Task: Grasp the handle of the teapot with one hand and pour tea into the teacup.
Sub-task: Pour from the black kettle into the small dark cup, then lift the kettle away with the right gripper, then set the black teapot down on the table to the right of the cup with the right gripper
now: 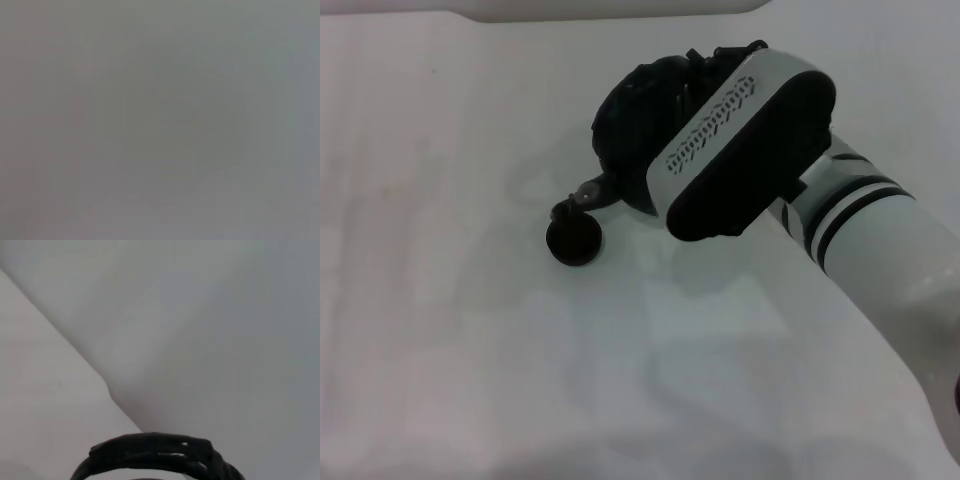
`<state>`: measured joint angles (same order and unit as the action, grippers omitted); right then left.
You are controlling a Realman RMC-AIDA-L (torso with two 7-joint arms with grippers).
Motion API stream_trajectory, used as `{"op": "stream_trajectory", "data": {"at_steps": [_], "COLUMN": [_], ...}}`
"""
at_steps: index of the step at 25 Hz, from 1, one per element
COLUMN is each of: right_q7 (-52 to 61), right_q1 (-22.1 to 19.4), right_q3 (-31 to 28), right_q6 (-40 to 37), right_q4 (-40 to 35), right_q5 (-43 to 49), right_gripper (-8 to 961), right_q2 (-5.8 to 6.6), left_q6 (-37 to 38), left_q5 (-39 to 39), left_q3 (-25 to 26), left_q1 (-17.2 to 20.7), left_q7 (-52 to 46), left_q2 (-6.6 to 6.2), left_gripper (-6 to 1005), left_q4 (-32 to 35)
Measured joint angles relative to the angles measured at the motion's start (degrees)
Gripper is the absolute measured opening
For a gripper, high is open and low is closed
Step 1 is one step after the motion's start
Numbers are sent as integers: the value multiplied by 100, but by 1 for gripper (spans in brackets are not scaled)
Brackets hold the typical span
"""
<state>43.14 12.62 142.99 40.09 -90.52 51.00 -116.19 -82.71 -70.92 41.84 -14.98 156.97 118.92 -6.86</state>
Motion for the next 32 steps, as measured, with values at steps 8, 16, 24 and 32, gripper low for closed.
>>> {"op": "stream_trajectory", "data": {"at_steps": [8, 16, 24, 32], "right_q7": [528, 692, 902, 998], "right_q1": [-76, -566, -1276, -1884], "right_q3": [-49, -367, -817, -1313], "right_q6": [40, 5, -41, -1085], "right_q4": [-142, -550, -1056, -869], "right_q5": [-134, -582, -966, -1334], "right_gripper": [109, 110, 110, 110], "right_q2": [19, 44, 66, 76], "left_q6": [0, -1, -44, -53], "left_q5": [-2, -1, -1, -1], "left_q3": [0, 0, 0, 0], "left_q1": [-4, -5, -4, 2], "left_q7": [0, 0, 0, 0], "left_q2": [0, -9, -9, -9], "left_gripper": [887, 887, 888, 888], "left_q4": [11, 35, 45, 45]}}
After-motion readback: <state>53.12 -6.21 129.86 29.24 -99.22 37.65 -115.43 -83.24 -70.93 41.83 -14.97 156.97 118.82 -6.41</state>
